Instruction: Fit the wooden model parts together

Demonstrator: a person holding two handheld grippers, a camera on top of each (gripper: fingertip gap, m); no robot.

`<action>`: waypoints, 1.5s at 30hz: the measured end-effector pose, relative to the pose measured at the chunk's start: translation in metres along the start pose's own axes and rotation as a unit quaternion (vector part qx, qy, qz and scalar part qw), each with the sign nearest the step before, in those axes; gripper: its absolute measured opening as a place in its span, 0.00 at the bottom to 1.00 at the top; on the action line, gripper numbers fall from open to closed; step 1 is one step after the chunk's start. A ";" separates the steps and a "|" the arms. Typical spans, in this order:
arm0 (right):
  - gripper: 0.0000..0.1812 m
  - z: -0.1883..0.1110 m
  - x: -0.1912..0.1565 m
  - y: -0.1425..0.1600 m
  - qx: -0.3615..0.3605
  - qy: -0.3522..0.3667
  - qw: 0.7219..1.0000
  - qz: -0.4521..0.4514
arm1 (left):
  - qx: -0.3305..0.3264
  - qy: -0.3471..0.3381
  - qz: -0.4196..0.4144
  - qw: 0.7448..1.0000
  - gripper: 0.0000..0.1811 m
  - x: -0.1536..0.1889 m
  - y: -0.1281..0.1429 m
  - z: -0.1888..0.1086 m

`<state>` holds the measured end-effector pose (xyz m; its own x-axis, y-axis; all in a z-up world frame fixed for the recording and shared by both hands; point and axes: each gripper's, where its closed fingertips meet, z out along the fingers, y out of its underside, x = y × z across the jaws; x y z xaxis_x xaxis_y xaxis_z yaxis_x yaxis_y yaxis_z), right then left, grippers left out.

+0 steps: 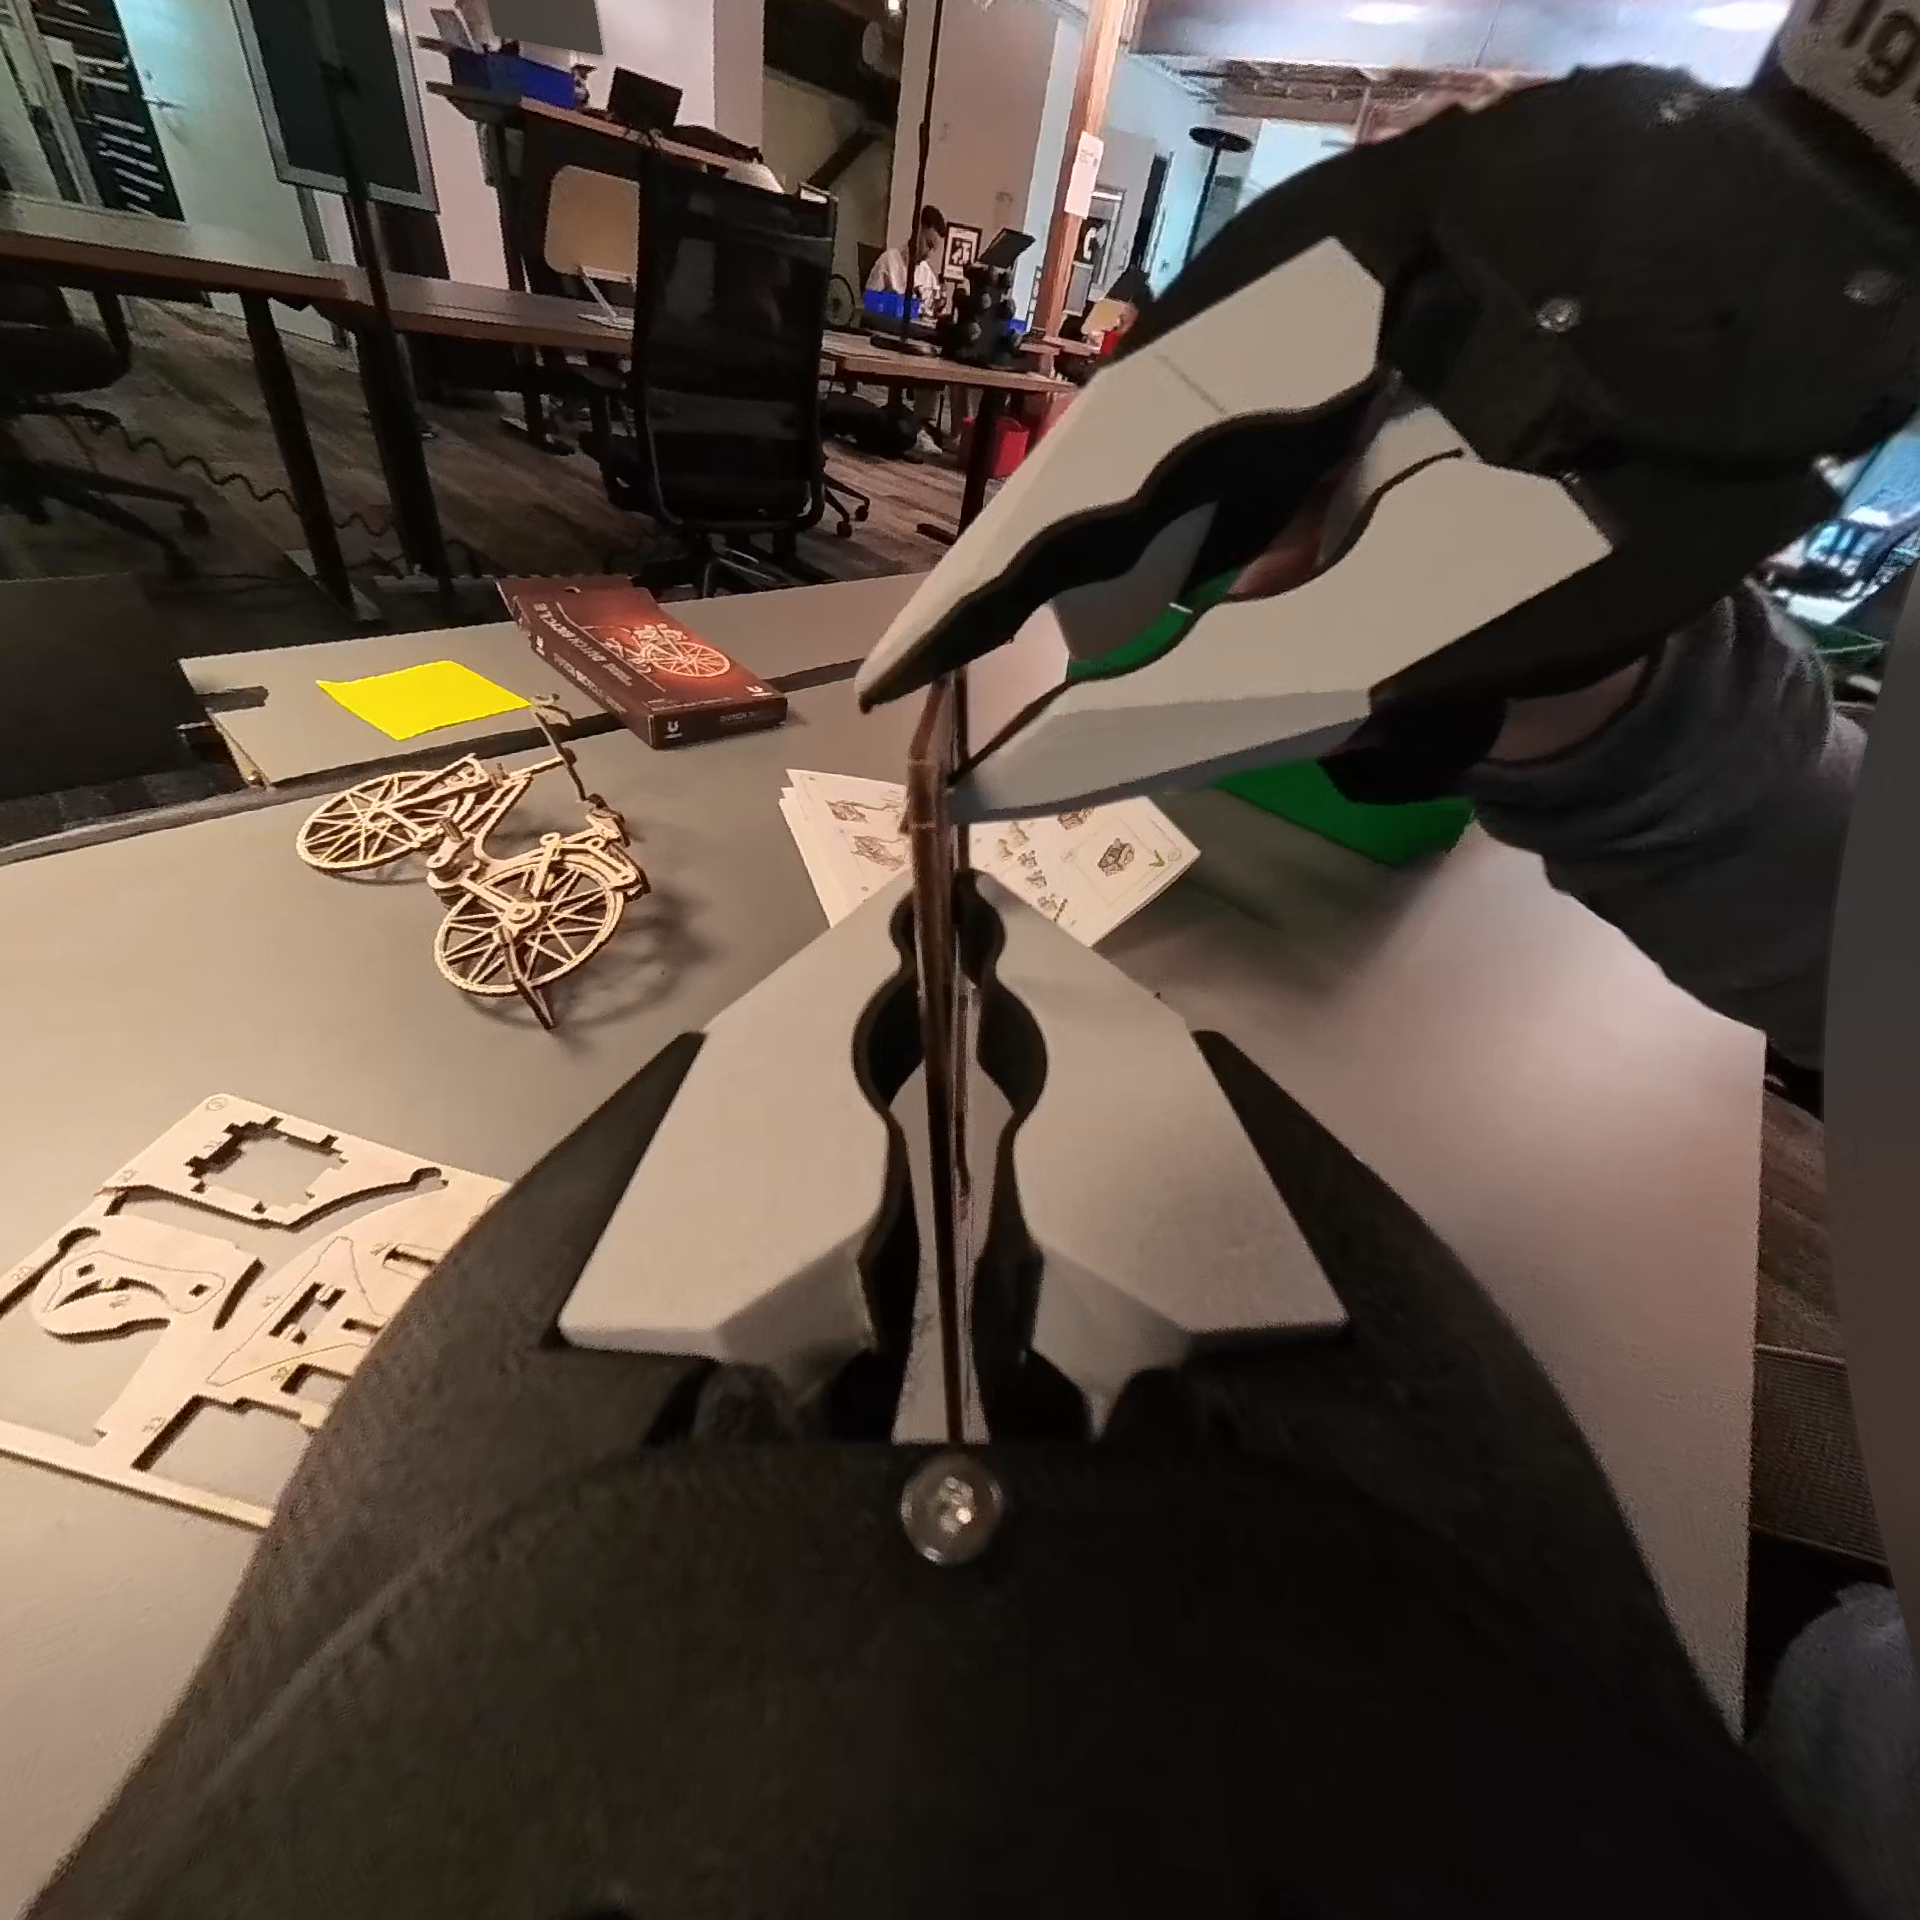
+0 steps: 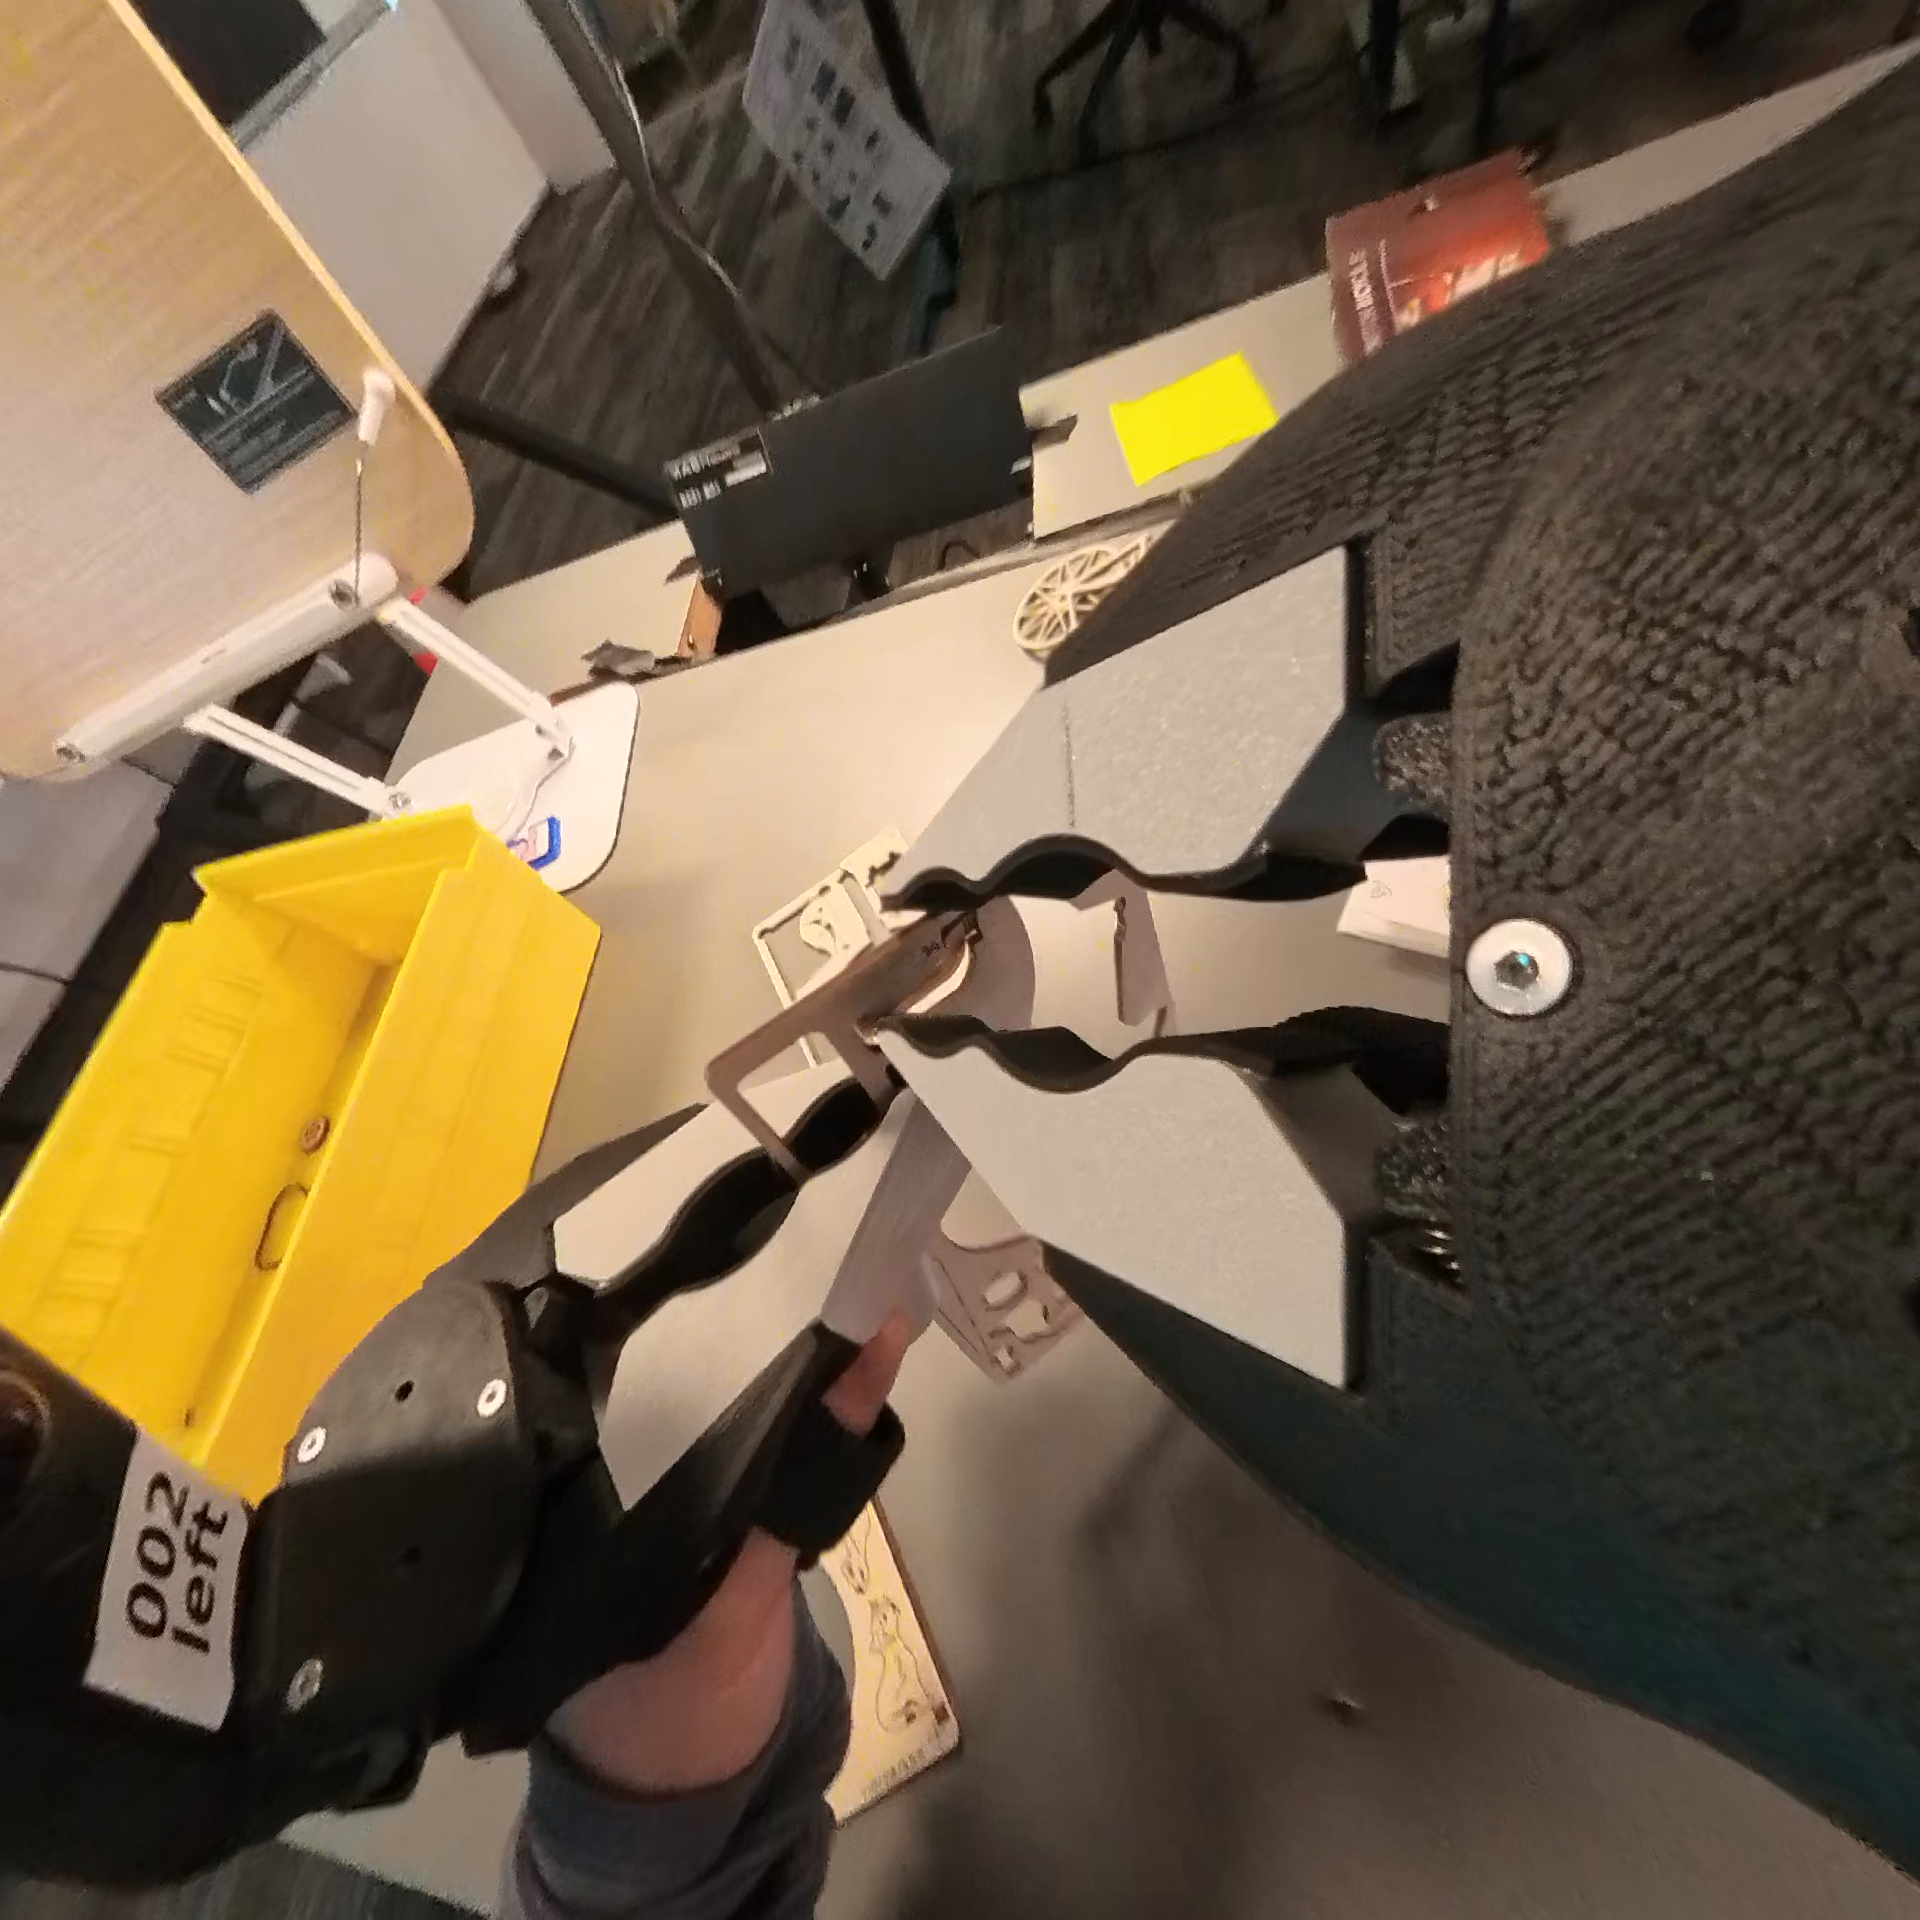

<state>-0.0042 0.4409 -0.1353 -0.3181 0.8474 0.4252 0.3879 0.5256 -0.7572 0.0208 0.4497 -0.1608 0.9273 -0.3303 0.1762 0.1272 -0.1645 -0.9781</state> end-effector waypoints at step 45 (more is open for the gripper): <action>0.23 -0.041 0.011 -0.023 0.062 -0.048 0.997 -0.004 | 0.014 -0.103 0.100 0.989 0.01 -0.029 -0.020 -0.042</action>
<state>0.0188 0.4412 -0.0931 -0.4047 0.8288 0.3864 0.2773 0.5139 -0.8118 -0.0240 0.4233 -0.1413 0.9867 -0.1563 -0.0453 -0.0596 -0.0881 -0.9943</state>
